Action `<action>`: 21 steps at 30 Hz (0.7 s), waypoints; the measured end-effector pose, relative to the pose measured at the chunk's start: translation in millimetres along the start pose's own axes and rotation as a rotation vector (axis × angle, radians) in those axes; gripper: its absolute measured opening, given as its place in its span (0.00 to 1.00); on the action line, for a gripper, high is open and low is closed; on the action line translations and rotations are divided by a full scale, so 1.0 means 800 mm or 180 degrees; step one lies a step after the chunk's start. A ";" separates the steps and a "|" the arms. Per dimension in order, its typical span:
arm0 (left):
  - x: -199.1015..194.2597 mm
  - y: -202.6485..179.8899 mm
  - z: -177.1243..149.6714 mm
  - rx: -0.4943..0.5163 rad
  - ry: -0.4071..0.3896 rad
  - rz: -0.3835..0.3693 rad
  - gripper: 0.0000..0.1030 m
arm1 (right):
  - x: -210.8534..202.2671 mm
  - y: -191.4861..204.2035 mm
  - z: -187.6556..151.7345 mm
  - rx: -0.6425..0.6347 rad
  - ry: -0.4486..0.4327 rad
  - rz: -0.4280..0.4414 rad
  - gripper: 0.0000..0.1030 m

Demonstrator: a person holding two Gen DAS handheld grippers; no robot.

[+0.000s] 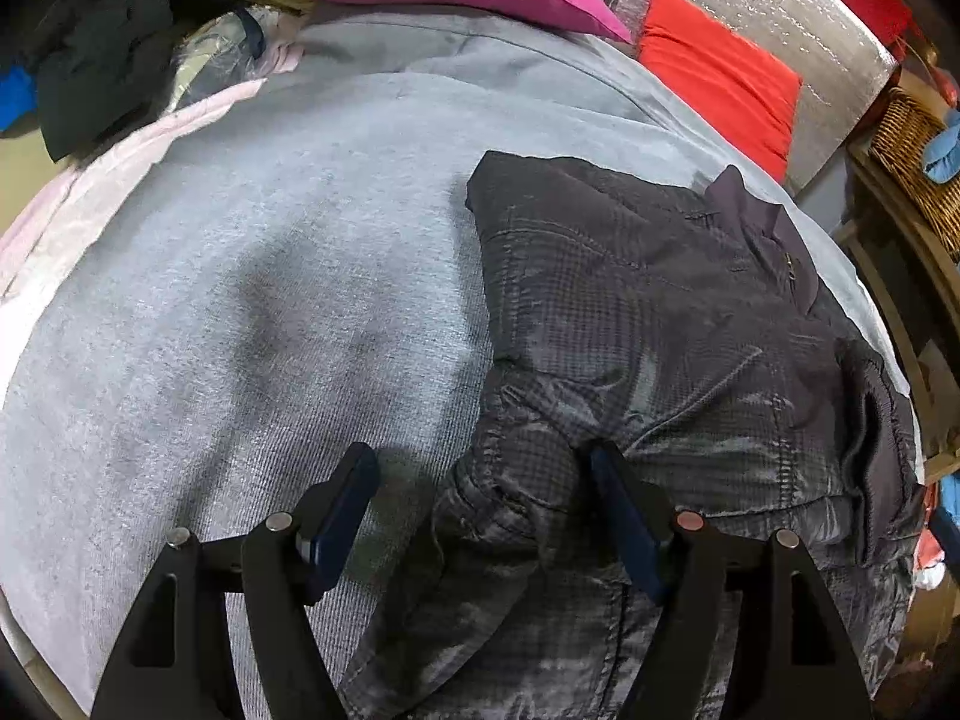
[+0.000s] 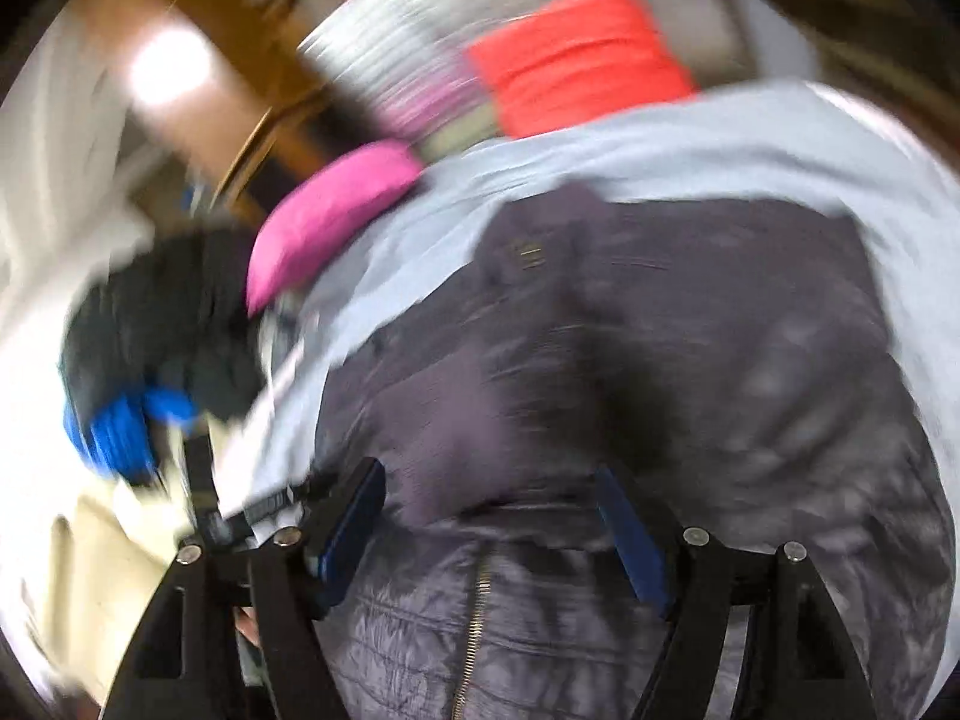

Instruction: Fold large clothes

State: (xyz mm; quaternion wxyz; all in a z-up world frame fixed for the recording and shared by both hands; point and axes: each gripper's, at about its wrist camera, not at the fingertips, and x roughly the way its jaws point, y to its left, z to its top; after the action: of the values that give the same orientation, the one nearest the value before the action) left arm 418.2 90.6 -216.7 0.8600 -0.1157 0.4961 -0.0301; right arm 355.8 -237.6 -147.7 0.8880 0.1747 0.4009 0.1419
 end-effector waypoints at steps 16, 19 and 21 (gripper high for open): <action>-0.018 -0.021 -0.005 0.0483 -0.0249 0.0292 0.73 | 0.056 -0.030 0.026 0.0196 -0.0225 -0.0996 0.35; -0.019 -0.021 -0.004 0.0443 -0.0256 0.0291 0.73 | 0.027 -0.083 0.034 0.0638 -0.0384 -0.1006 0.35; -0.020 -0.022 -0.004 0.0452 -0.0283 0.0313 0.73 | 0.003 -0.132 0.036 0.1001 -0.0487 -0.0979 0.35</action>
State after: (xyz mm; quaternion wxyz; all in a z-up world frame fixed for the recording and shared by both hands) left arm 408.5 75.8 -200.3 0.8876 -0.0311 0.4592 -0.0179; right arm 390.9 -337.1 -175.8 0.8889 0.2579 0.3715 -0.0729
